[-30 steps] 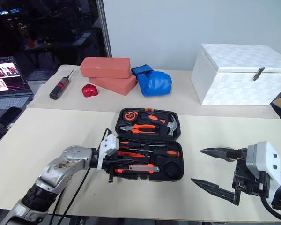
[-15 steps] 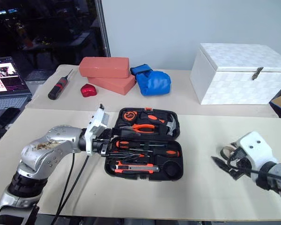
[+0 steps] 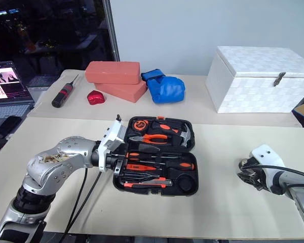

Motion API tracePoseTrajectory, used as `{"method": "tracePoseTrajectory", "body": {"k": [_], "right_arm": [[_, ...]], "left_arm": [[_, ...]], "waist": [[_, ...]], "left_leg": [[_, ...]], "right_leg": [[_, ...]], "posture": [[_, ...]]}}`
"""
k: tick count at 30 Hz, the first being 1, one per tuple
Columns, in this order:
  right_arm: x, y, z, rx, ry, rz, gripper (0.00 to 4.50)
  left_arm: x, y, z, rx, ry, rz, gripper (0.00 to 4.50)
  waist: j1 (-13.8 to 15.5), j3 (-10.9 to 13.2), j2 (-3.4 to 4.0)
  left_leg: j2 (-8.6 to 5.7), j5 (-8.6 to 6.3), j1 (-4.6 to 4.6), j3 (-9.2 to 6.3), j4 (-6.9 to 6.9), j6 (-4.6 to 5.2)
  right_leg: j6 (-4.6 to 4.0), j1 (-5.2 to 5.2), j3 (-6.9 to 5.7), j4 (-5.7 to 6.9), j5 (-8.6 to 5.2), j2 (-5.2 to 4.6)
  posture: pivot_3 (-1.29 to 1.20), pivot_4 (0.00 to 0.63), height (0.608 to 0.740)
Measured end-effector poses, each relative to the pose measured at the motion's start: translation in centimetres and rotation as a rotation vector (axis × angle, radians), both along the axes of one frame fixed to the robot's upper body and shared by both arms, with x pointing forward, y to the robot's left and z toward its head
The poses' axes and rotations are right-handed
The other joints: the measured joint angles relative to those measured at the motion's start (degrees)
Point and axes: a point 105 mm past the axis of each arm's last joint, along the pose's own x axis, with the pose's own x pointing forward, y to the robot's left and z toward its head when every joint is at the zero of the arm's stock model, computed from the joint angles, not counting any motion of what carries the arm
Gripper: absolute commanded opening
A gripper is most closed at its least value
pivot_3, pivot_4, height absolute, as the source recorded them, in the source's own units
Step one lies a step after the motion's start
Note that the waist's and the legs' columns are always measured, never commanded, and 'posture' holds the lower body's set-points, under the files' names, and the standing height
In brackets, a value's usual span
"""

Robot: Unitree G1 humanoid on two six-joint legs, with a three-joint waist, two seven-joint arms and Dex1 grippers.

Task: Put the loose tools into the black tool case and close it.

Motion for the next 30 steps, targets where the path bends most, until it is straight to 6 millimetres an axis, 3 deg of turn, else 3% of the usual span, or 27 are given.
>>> {"method": "tracePoseTrajectory", "body": {"k": [7, 13, 16, 17, 20, 23, 25, 30], "right_arm": [[1.8, -0.2, -0.2, 0.004, -0.005, 0.038, 0.06], [0.8, 1.9, 0.9, 0.085, 0.024, 0.157, 0.06], [-0.6, 5.6, 3.6, 0.129, 0.050, 0.315, 0.06], [-1.4, 7.7, 4.7, 0.136, 0.050, 0.408, 0.06], [-3.0, 12.5, 6.0, 0.146, 0.067, 0.576, 0.06], [-4.2, 15.9, 4.9, 0.130, 0.102, 0.675, 0.06], [-4.6, 17.1, 4.0, 0.135, 0.127, 0.693, 0.06], [-4.8, 18.2, 2.3, 0.114, 0.173, 0.684, 0.06]], "left_arm": [[0.1, 0.4, -0.1, 0.017, -0.030, 0.009, 4.50], [0.0, 1.1, -0.6, 0.029, -0.016, 0.017, 4.50], [-0.3, 2.6, -1.5, 0.065, 0.004, 0.033, 4.50], [-0.3, 3.2, -1.6, 0.071, 0.007, 0.041, 4.50], [-0.6, 4.5, -1.9, 0.083, 0.018, 0.061, 4.50], [-1.0, 5.5, -2.5, 0.105, 0.029, 0.070, 4.50], [-1.0, 5.9, -2.7, 0.110, 0.035, 0.080, 4.50], [-1.1, 6.3, -2.8, 0.115, 0.040, 0.090, 4.50]], "waist": [[-0.1, 0.0, 0.02], [0.1, 0.0, 0.07], [-0.4, 0.1, 0.18], [-0.4, 0.1, 0.10], [-0.4, 0.1, 0.04], [-0.2, 0.2, -0.08], [0.2, 0.2, -0.17], [0.4, 0.3, -0.21]], "left_leg": [[0.01, 0.00, -0.01, 0.00, -0.02, 0.00], [0.00, 0.00, -0.04, -0.01, -0.03, 0.00], [0.09, -0.01, 0.00, 0.00, -0.05, 0.00], [0.14, -0.01, 0.07, -0.10, -0.05, 0.00], [0.13, 0.00, 0.08, -0.10, -0.03, -0.01], [0.12, 0.00, 0.06, -0.04, -0.02, -0.02], [0.10, 0.00, -0.04, -0.02, -0.02, -0.03], [0.09, 0.00, -0.40, 0.05, -0.01, -0.02]], "right_leg": [[0.05, -0.03, 0.02, 0.03, 0.02, 0.02], [0.19, -0.05, 0.02, 0.04, 0.07, 0.01], [0.18, -0.10, 0.02, 0.13, 0.07, 0.08], [0.09, -0.02, -0.08, 0.18, 0.02, 0.14], [-0.09, -0.05, -0.08, 0.18, -0.03, 0.10], [-0.11, -0.07, -0.08, 0.11, -0.04, 0.02], [-0.11, -0.13, -0.09, 0.04, -0.04, -0.03], [-0.07, -0.35, -0.10, -0.07, -0.04, -0.07]], "posture": [[0.00, 0.150, 0.740], [0.00, 0.150, 0.740], [0.00, 0.150, 0.740], [0.00, 0.150, 0.740], [0.00, 0.150, 0.740], [0.00, 0.150, 0.740], [0.00, 0.150, 0.740], [0.00, 0.150, 0.740]]}}
